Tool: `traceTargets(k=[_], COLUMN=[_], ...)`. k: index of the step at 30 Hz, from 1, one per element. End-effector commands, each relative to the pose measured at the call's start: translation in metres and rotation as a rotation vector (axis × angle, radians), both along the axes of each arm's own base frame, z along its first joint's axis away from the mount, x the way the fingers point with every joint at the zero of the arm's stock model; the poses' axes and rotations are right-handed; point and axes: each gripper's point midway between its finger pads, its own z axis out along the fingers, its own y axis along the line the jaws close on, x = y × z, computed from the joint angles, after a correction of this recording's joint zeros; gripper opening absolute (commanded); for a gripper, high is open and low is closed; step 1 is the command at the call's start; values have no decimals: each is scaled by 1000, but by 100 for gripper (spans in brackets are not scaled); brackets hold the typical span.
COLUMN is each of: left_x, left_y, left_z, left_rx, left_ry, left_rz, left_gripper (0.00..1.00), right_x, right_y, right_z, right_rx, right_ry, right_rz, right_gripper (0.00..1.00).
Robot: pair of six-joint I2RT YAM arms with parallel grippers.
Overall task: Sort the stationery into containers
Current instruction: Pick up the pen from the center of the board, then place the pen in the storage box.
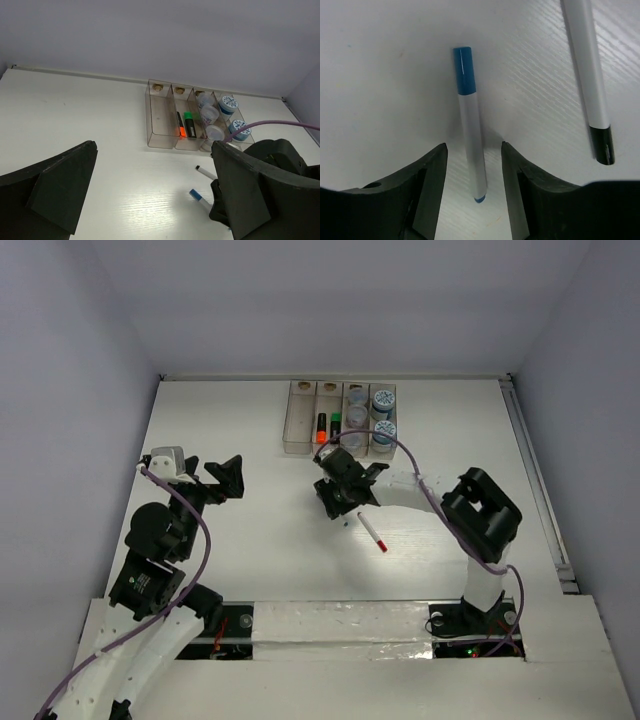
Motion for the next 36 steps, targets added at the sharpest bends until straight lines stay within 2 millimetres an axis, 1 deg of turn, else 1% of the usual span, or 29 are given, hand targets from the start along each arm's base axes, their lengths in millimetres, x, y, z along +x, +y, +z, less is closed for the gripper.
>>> traceTargets(k=[1,2,3,5,6,7,9,11,13,15,17,18,20,21,22,23,24,25,26,27,28,29,30,31,32,33,34,35,36], left_x=[0,-1,-1,-2,-2,-3,-4,-4,-6,-6,-6,-6,-6,-6,-7,-7,-7,-6,-6,-7,-7,-6,-6,-5,-5,-5,-5,-5,-5], left_y=[0,0,0,0,1,1,1,1,1,1,0,0,0,0,0,-1,-1,0,0,0,0,0,0,-1,-1,-1,-1,-1,-1], left_z=[11,11,11,12,13,13,14,14,16,17,17,16,16,17,17,17,17,15,15,16,16,16,15,14,15,14,14,14,14], left_rx=[-19,-18,-19,-21,-23,-23,-27,-27,-30,-31,-32,-32,-32,-33,-34,-34,-33,-33,-31,-32,-34,-34,-33,-31,-31,-29,-30,-30,-30], left_ry=[-43,-45,-45,-49,-52,-53,-60,-60,-65,-68,-67,-68,-68,-70,-71,-70,-70,-65,-65,-67,-68,-67,-65,-61,-63,-59,-60,-60,-61], left_rz=[-1,-2,-4,-5,-5,-4,-5,-7,-12,-15,-18,-19,-19,-19,-21,-23,-22,-20,-18,-18,-18,-17,-18,-20,-21,-21,-21,-21,-21], left_gripper=[99,99,99,99,99,99,99,99,99,99,99,99,99,99,99,99,99,99,99,99,99,99,99,99,99,99,99,99,99], right_x=[5,5,4,3,6,10,10,16,26,39,52,63,84,96,111,125,137,159,173,183,197,206,212,222,232,236,241,247,251], right_y=[8,8,14,15,13,16,16,21,28,45,62,68,75,74,81,84,85,82,84,83,80,81,85,80,81,83,84,82,86], right_z=[-5,-12,-13,-21,-23,-21,-24,-16,6,41,83,104,126,132,151,142,144,161,155,156,167,173,165,166,179,177,164,161,169], right_rx=[-47,-58,-58,-80,-98,-99,-130,-124,-77,22,138,194,276,294,336,332,342,382,401,426,475,509,516,536,560,564,549,544,565], right_ry=[-25,-13,-16,-8,-17,-26,-31,-47,-96,-167,-244,-273,-318,-331,-364,-369,-380,-406,-409,-412,-420,-438,-433,-429,-445,-445,-435,-431,-438], right_rz=[-14,-17,-12,-15,-27,-32,-32,-37,-57,-71,-84,-95,-126,-143,-151,-170,-196,-249,-272,-298,-343,-363,-379,-411,-423,-435,-455,-465,-465], right_gripper=[49,46,37,25,14,8,0,0,0,0,0,0,0,0,0,0,0,0,0,0,0,0,0,0,0,0,0,0,0])
